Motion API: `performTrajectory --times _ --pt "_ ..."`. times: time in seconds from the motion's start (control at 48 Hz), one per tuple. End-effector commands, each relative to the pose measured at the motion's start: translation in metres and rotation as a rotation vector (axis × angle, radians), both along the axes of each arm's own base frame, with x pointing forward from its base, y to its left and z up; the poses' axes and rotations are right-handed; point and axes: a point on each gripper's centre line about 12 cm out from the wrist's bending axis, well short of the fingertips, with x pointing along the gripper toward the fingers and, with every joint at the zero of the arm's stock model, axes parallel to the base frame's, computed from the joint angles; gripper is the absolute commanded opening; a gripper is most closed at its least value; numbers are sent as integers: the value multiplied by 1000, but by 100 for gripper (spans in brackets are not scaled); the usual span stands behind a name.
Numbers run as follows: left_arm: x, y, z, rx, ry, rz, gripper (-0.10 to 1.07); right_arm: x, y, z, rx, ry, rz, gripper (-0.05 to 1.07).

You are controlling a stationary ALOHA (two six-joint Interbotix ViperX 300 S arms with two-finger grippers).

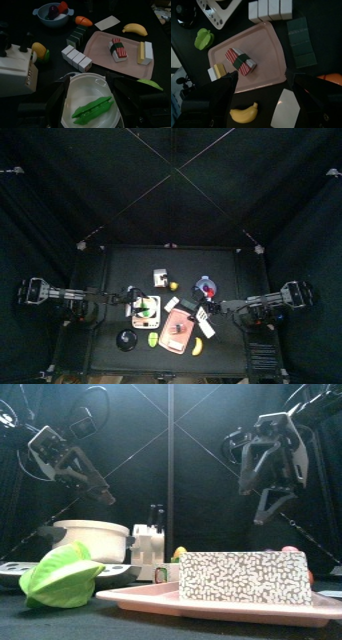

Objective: Grab carrot

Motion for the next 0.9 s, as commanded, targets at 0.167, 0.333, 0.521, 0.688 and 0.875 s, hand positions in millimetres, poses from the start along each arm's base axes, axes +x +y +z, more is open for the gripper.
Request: performTrajectory --times 0.167,0.333,0.521,0.688,0.875 --pt "5 2 24 9 -75 3 93 -7 -1 5 87 129 -85 104" --pt "3 1 20 7 -66 4 93 -19 -7 4 99 250 -215 104" --pt "1 0 18 3 -60 0 93 -30 -17 -2 33 285 -378 104" --pt "1 0 17 3 -57 0 93 -34 -18 -9 24 262 -477 104" --pt "0 0 16 3 -54 0 93 -45 -17 -27 37 297 -541 104"
